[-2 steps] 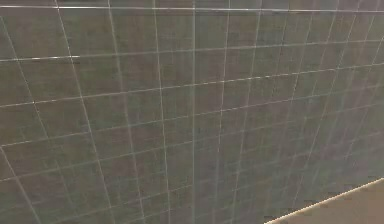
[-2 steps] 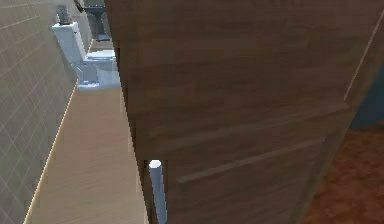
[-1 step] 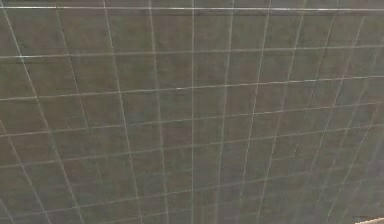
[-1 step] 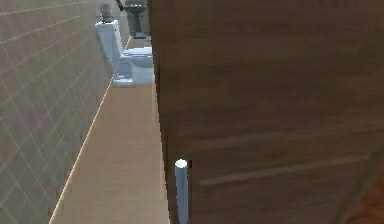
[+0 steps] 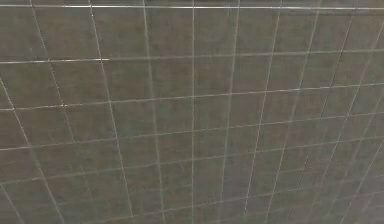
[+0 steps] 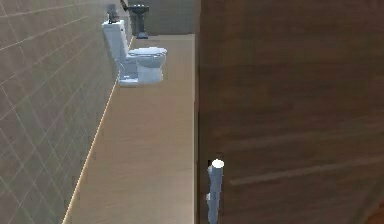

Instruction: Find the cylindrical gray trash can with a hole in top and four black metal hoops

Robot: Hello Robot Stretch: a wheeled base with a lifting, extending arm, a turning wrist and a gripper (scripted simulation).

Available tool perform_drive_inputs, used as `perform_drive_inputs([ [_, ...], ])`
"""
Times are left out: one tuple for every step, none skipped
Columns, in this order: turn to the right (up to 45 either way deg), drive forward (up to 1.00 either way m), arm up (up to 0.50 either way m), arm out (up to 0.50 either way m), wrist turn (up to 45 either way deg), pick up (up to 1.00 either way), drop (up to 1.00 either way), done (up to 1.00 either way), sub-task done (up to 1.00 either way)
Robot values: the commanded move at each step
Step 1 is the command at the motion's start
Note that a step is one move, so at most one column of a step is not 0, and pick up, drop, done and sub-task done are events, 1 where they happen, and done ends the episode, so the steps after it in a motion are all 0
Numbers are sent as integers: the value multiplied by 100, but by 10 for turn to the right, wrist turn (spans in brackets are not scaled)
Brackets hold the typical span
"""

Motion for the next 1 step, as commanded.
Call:
perform_drive_inputs([
  [450, 0, 0, 0, 0, 0, 0, 0, 0],
])
